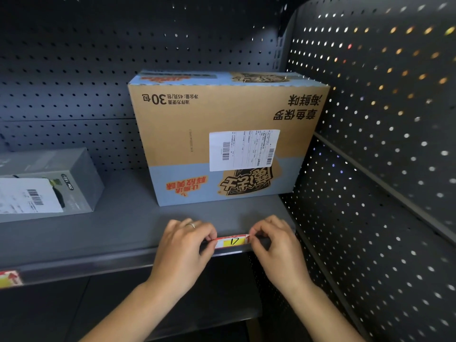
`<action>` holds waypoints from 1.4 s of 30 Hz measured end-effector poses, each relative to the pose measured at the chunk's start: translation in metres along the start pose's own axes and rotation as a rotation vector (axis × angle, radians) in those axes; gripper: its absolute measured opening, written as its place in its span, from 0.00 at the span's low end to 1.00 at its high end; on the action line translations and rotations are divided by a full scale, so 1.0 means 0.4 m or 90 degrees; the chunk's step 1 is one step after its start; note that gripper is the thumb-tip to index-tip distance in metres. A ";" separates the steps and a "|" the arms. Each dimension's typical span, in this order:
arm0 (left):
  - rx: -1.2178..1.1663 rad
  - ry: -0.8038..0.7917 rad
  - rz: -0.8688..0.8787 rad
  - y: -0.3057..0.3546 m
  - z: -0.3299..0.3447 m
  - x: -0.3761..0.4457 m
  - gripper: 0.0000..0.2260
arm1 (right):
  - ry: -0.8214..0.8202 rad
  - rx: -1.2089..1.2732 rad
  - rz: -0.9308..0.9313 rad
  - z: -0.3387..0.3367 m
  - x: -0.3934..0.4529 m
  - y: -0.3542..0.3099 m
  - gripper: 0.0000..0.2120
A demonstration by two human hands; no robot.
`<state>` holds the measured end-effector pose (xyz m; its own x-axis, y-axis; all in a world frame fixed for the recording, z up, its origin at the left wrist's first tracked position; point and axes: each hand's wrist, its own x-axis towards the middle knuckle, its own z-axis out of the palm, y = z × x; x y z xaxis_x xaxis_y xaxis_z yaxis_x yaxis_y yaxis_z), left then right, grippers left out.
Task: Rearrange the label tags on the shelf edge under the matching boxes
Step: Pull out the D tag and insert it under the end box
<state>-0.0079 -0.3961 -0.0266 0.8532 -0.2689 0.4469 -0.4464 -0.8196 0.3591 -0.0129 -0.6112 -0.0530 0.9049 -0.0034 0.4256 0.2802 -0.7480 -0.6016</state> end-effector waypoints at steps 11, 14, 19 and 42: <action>0.061 0.005 0.020 -0.001 0.014 -0.026 0.07 | 0.009 -0.047 -0.004 0.007 -0.017 0.000 0.03; 0.069 0.012 0.021 -0.002 0.017 -0.032 0.07 | 0.018 -0.058 -0.011 0.012 -0.022 0.006 0.02; 0.092 0.013 0.024 0.003 0.021 -0.042 0.05 | 0.018 -0.102 -0.024 0.015 -0.023 0.017 0.02; 0.144 0.052 0.043 -0.002 0.050 -0.052 0.06 | 0.016 -0.090 -0.030 0.004 -0.032 0.026 0.04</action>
<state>-0.0201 -0.4000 -0.0526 0.7948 -0.2918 0.5321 -0.4216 -0.8962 0.1383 -0.0209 -0.6177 -0.0657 0.8825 0.0188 0.4699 0.2730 -0.8341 -0.4793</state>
